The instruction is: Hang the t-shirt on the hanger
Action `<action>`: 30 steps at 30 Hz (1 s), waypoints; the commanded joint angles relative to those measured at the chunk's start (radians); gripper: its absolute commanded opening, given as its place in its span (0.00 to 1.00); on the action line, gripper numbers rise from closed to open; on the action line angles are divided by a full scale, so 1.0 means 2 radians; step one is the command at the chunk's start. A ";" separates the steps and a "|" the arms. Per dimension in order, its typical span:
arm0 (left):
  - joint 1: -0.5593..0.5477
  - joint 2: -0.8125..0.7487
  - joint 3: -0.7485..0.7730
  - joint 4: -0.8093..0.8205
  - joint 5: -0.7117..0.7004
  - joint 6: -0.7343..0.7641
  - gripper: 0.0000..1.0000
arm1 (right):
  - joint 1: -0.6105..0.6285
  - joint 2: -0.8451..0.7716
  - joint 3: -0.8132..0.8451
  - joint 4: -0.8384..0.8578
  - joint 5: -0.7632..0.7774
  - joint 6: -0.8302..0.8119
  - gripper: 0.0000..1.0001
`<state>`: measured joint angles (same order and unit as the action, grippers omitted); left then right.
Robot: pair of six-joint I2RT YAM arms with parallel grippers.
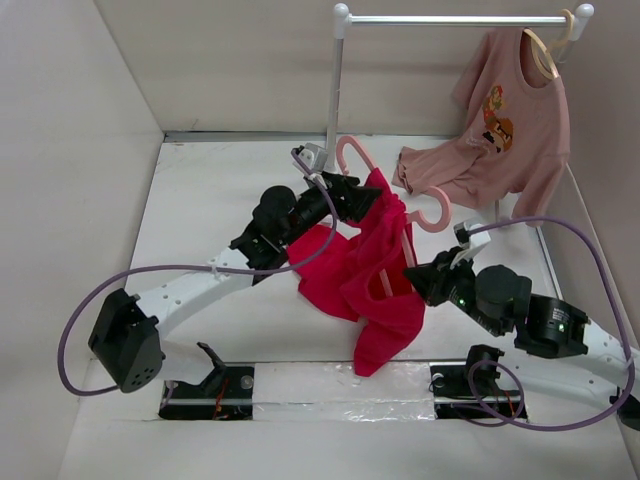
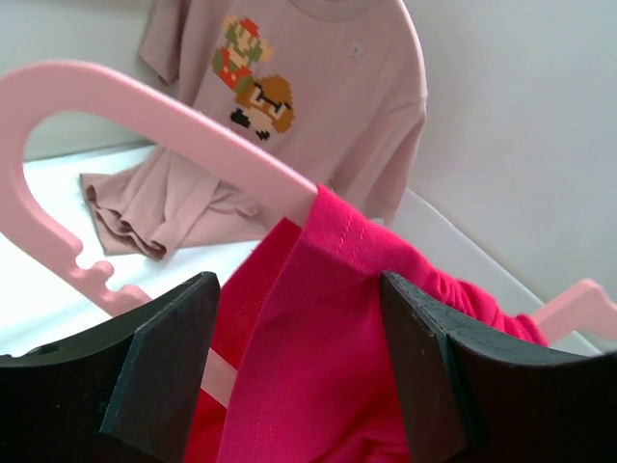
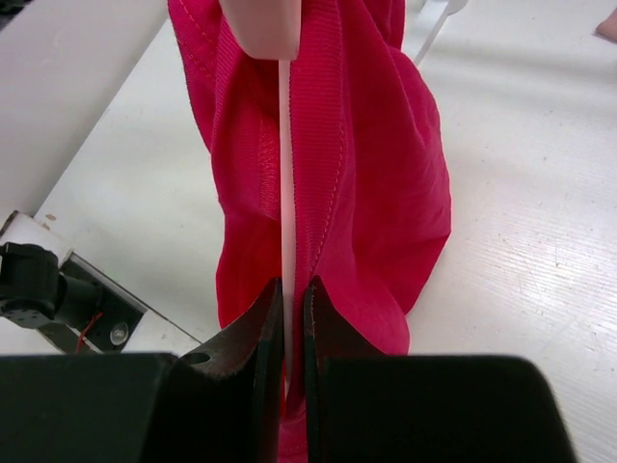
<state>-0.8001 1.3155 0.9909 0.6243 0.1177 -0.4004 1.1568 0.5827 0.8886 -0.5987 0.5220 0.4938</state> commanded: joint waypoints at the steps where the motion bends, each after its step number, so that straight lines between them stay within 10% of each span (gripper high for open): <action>1: 0.001 0.011 0.013 0.038 0.035 0.005 0.63 | -0.003 -0.009 0.028 0.033 -0.008 -0.010 0.00; 7: 0.007 0.029 0.015 0.071 0.058 -0.011 0.63 | -0.003 -0.024 0.023 0.040 -0.017 -0.008 0.00; 14: 0.007 0.020 -0.005 0.117 0.042 -0.025 0.02 | -0.003 -0.031 0.020 0.032 -0.014 -0.008 0.00; 30: 0.007 -0.050 -0.021 0.068 -0.164 0.030 0.00 | -0.003 -0.055 0.019 0.009 -0.009 -0.003 0.00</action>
<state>-0.7940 1.2671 0.9325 0.7338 -0.0593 -0.4023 1.1519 0.4847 0.8894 -0.6308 0.4988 0.4938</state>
